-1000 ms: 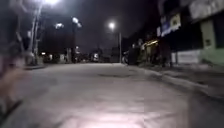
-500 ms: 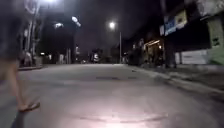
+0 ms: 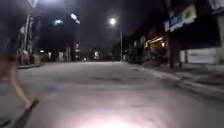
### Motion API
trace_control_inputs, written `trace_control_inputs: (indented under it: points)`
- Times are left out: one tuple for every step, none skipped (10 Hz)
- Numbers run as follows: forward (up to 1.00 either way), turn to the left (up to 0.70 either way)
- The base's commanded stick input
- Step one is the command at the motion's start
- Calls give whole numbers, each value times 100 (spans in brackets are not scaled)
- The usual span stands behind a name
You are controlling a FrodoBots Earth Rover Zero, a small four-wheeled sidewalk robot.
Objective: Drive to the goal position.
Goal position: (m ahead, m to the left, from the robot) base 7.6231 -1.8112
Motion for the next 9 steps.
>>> trace_control_inputs:
  points:
    - [100, 0]
    - [100, 0]
    - [100, 0]
    - [100, 0]
    - [100, 0]
    - [100, 0]
    - [100, 0]
    - [100, 0]
    - [100, 0]
